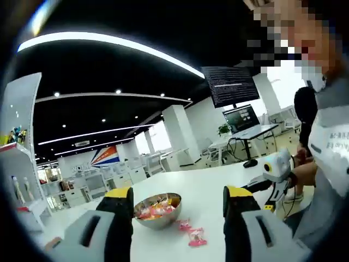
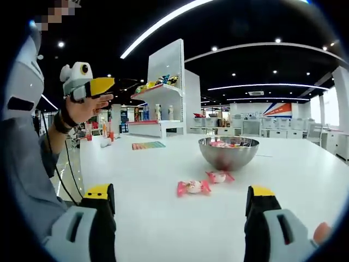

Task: Pick up the marshmallows scattered on the table and place them into the bowl on the table

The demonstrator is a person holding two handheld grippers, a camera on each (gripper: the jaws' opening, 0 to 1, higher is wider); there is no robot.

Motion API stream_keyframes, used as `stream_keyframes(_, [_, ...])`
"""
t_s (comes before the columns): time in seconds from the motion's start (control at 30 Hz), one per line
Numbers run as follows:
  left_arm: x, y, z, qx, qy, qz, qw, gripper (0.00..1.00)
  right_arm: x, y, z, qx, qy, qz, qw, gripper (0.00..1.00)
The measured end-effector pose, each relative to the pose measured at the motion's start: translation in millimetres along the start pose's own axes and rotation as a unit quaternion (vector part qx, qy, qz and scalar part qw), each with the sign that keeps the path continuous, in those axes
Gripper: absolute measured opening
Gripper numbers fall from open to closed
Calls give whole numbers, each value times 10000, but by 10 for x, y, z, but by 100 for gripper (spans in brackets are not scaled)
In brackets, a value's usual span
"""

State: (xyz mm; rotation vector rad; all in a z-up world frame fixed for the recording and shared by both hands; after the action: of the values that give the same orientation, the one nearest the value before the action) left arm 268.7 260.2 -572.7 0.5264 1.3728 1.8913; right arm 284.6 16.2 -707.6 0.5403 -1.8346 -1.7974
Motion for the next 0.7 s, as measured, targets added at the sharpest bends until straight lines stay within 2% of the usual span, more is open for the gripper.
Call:
stream_keyframes(0.07, [48, -112, -60, 11, 114, 65, 9999, 78, -4, 8, -2, -21, 5, -7, 10000, 95])
stream_keyframes(0.1, [70, -203, -83, 94, 142, 125, 9998, 85, -6, 11, -5, -28, 7, -10, 10000, 95])
stream_keyframes(0.17, [86, -334, -148, 340, 64, 246, 9991, 95, -6, 14, -5, -32, 4, -11, 10000, 95])
stream_keyframes(0.23, [113, -484, -210, 627, 19, 486, 9968, 95, -3, 15, -3, -22, 2, -8, 10000, 95])
stream_keyframes(0.33, [141, -611, -246, 653, 102, 658, 9956, 95, 8, 8, 1, -19, -1, 3, 10000, 95])
stream_keyframes(0.47, [177, -641, -233, 734, 132, 717, 9946, 95, 25, -5, -12, -24, -23, 24, 10000, 95])
stream_keyframes(0.7, [147, -499, -157, 660, 144, 595, 9959, 95, 25, 7, -28, -1, -50, 26, 10000, 94])
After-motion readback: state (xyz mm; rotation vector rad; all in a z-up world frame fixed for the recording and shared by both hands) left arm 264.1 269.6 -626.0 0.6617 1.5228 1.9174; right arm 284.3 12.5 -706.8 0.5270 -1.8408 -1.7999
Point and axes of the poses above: the point that each gripper's makers call its tool centre point, and the gripper's own axes: x roughly backward along the fingers, z roughly to its left, y roughly out of its top, the point moved 8 cm from there along x, roughly backward along the fingers, and after that the axes turned 3 degrees about -y, right-handed, at the moved point
